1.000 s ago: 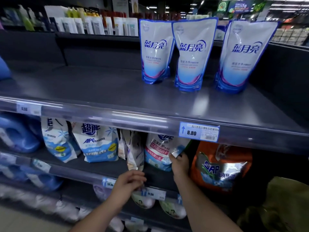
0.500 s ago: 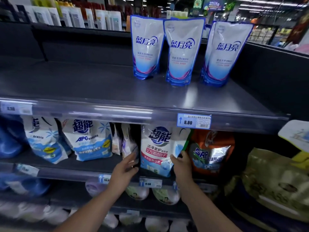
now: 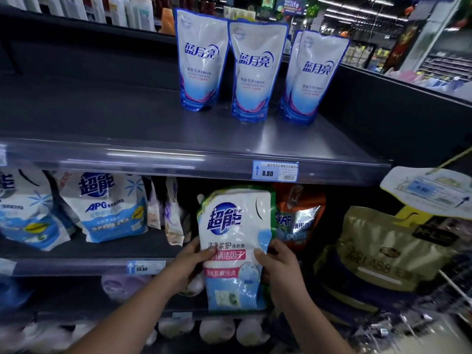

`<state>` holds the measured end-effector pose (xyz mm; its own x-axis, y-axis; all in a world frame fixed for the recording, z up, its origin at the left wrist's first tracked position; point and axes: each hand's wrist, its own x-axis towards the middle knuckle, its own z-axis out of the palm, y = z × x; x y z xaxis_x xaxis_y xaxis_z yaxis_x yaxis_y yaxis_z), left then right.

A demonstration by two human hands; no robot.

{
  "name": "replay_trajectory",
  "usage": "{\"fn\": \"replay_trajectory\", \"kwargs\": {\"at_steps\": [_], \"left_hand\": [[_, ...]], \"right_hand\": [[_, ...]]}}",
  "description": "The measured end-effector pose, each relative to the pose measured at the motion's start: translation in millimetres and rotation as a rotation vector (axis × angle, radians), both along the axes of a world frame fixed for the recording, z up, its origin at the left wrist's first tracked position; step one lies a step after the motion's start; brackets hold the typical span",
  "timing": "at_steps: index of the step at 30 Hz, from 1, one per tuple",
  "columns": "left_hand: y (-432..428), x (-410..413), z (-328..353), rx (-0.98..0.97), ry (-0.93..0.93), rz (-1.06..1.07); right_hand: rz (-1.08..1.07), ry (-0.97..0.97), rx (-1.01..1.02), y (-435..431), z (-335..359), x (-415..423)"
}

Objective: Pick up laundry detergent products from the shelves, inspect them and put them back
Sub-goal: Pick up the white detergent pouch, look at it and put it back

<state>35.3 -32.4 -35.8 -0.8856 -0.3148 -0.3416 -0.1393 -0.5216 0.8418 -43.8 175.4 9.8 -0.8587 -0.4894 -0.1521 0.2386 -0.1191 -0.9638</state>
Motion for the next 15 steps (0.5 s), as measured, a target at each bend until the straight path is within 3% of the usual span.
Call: {"fn": "replay_trajectory", "kwargs": {"at_steps": [2, 10, 15], "left_hand": [[12, 4, -1, 0.119, -0.041, -0.037], [25, 20, -14, 0.050, -0.022, 0.116], [18, 26, 17, -0.065, 0.047, 0.106]], "right_hand": [[0.033, 0.008, 0.062, 13, -5, 9], [-0.049, 0.169, 0.360, 45, -12, 7], [0.097, 0.130, 0.265, 49, -10, -9]]}}
